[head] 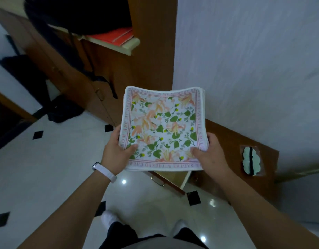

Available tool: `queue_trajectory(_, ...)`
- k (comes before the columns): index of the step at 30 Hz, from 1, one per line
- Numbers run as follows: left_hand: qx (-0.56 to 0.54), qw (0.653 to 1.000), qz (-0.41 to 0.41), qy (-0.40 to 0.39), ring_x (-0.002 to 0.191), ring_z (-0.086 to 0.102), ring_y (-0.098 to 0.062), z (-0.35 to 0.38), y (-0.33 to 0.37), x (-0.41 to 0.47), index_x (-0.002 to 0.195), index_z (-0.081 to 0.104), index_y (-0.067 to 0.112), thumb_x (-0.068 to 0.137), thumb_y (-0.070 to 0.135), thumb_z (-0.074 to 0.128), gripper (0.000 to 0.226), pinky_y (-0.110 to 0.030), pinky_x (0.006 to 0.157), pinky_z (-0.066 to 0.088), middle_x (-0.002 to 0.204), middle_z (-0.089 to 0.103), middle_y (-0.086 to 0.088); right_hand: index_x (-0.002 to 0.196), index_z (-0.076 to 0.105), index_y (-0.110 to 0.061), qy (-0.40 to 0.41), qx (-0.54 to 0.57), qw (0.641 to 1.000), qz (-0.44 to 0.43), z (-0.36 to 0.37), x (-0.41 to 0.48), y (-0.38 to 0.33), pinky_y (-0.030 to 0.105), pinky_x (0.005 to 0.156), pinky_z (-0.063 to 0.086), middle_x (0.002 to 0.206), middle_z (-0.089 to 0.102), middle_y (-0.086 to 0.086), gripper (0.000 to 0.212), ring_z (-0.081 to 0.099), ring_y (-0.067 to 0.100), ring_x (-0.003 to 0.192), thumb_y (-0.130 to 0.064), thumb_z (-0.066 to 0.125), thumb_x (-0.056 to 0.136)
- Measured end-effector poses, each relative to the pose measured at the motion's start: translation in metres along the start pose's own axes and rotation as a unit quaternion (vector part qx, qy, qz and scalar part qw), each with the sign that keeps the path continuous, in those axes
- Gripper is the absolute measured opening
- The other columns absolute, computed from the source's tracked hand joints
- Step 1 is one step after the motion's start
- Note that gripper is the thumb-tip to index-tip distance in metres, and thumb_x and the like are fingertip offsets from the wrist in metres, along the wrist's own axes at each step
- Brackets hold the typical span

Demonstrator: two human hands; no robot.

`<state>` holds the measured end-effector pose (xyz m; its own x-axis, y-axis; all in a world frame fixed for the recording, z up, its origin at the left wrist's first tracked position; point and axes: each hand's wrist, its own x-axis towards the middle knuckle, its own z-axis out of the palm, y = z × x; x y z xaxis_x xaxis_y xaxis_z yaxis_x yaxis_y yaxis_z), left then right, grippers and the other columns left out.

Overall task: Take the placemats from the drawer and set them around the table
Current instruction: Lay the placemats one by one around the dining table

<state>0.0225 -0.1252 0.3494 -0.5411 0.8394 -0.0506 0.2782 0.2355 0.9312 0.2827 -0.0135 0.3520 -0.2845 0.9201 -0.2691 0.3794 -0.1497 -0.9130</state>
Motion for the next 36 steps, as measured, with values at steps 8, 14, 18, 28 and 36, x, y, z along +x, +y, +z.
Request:
queue_trajectory(8,-0.016,0.994,-0.028,0.109,0.089,0.067,0.002,-0.084,-0.008,-0.049,0.130,0.043,0.034,0.080,0.006,0.074,0.065,-0.018,0.064,0.057,0.112,0.063,0.015,0.118,0.044,-0.023,-0.087,-0.052,0.993,-0.055,0.064,-0.014,-0.051,0.030,0.073,0.058,0.105,0.061,-0.013,0.042,0.066,0.009,0.095,-0.009,0.070,0.088)
queue_trajectory(14,-0.022,0.980,-0.044,0.191,0.085,0.066,0.008,-0.179,-0.024,-0.094,0.130,0.041,0.037,0.081,0.007,0.075,0.067,-0.014,0.060,0.055,0.108,0.062,0.020,0.119,0.047,-0.022,-0.148,-0.082,0.981,-0.096,0.154,-0.039,-0.092,0.041,0.077,0.061,0.108,0.066,-0.007,0.042,0.069,0.014,0.093,-0.010,0.071,0.087)
queue_trajectory(18,-0.031,0.967,-0.063,0.246,0.085,0.067,0.004,-0.252,-0.049,-0.133,0.134,0.040,0.032,0.081,0.009,0.075,0.068,-0.018,0.061,0.057,0.109,0.063,0.017,0.115,0.046,-0.022,-0.188,-0.113,0.966,-0.140,0.232,-0.071,-0.124,0.034,0.073,0.060,0.103,0.063,-0.010,0.039,0.067,0.011,0.090,-0.009,0.071,0.087)
queue_trajectory(28,-0.055,0.919,-0.104,0.377,0.089,0.069,-0.004,-0.403,-0.120,-0.240,0.131,0.041,0.037,0.080,0.011,0.077,0.068,-0.028,0.068,0.060,0.111,0.064,0.016,0.119,0.046,-0.026,-0.310,-0.126,0.924,-0.184,0.415,-0.163,-0.165,0.029,0.064,0.061,0.105,0.064,-0.009,0.043,0.069,0.012,0.089,-0.008,0.071,0.088)
queue_trajectory(36,-0.078,0.852,-0.143,0.497,0.092,0.068,-0.004,-0.447,-0.166,-0.305,0.128,0.043,0.040,0.078,0.010,0.078,0.068,-0.028,0.070,0.059,0.114,0.064,0.015,0.113,0.048,-0.027,-0.398,-0.160,0.873,-0.232,0.518,-0.202,-0.183,0.031,0.070,0.058,0.102,0.065,-0.012,0.042,0.066,0.006,0.089,-0.006,0.071,0.085)
